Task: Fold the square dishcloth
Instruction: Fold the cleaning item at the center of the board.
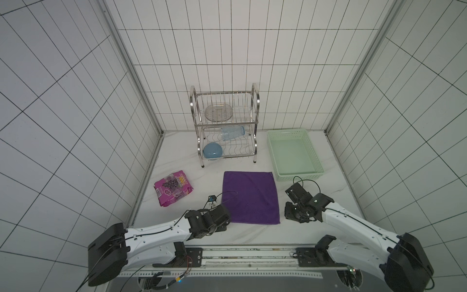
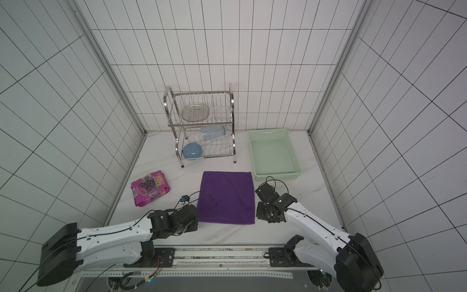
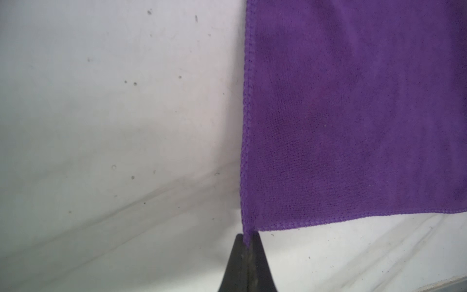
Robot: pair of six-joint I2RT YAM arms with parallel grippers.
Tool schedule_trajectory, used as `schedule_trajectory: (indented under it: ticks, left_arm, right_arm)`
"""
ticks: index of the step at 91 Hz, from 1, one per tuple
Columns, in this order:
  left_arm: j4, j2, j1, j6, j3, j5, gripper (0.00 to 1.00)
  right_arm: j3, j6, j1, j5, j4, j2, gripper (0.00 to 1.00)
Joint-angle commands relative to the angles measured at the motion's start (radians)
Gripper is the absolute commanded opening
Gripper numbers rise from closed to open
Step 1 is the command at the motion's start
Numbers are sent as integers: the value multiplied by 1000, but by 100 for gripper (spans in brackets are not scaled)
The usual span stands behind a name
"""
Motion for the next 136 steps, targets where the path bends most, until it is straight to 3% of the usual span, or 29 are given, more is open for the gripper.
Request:
schedule_trajectory:
  ticks: [1, 25, 53, 80, 119, 136]
  left_arm:
    - [3, 10, 3, -3, 1, 1, 0]
    - [21, 28, 1, 1, -2, 10, 0]
    - [29, 53, 0, 2, 1, 9, 0]
    - [29, 51, 1, -3, -3, 4, 0]
    - [29, 49, 1, -1, -2, 3, 0]
    - [23, 42, 0, -2, 0, -6, 0]
  right_arm:
    - [-40, 83, 38, -50, -1, -68, 35]
    - [-126, 203, 85, -114, 126, -119, 35]
    - [-163, 252, 85, -128, 262, -38, 33]
    - [-204, 292, 87, -123, 268, -42, 30]
    - [-208, 309, 92, -104, 246, -32, 17]
    - [-199, 298, 91, -90, 216, -22, 3]
